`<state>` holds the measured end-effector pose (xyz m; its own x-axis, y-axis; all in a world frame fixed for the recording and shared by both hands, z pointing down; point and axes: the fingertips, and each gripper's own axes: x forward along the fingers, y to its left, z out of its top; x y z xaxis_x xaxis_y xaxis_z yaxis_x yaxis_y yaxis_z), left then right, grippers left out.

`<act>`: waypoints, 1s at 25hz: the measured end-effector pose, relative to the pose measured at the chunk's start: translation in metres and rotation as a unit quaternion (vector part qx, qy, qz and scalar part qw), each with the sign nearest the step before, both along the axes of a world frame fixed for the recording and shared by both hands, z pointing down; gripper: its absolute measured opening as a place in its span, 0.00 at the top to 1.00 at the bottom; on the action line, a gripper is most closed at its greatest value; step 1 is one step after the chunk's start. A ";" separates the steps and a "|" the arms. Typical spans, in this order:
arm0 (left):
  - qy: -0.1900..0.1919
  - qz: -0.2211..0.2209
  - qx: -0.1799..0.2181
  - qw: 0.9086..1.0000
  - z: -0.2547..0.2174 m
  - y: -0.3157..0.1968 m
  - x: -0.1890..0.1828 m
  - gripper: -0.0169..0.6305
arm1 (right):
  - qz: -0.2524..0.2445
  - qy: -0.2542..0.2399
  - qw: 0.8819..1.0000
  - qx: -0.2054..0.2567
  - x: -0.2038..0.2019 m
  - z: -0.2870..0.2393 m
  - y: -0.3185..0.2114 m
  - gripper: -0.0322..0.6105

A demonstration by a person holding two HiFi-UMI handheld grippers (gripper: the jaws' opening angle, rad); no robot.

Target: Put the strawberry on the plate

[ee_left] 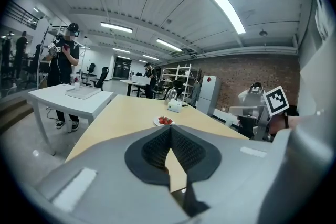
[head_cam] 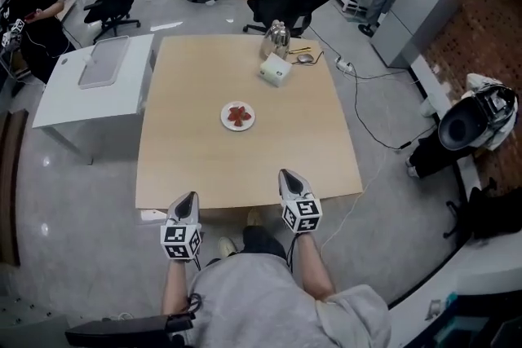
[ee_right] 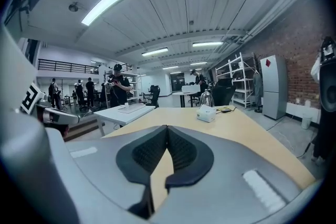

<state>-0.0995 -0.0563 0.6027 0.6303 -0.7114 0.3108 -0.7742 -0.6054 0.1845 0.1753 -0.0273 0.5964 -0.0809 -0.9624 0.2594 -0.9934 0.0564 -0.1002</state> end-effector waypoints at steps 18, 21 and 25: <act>-0.003 0.057 0.012 0.998 -0.016 -0.005 0.112 0.94 | 0.034 -0.005 0.999 0.021 0.087 -0.014 0.044 0.94; -0.004 0.052 0.012 0.999 -0.019 -0.007 0.128 0.94 | 0.026 -0.003 0.999 0.028 0.101 -0.018 0.042 0.94; -0.005 0.045 0.014 0.999 -0.022 -0.009 0.145 0.94 | 0.017 0.001 0.999 0.029 0.119 -0.018 0.039 0.94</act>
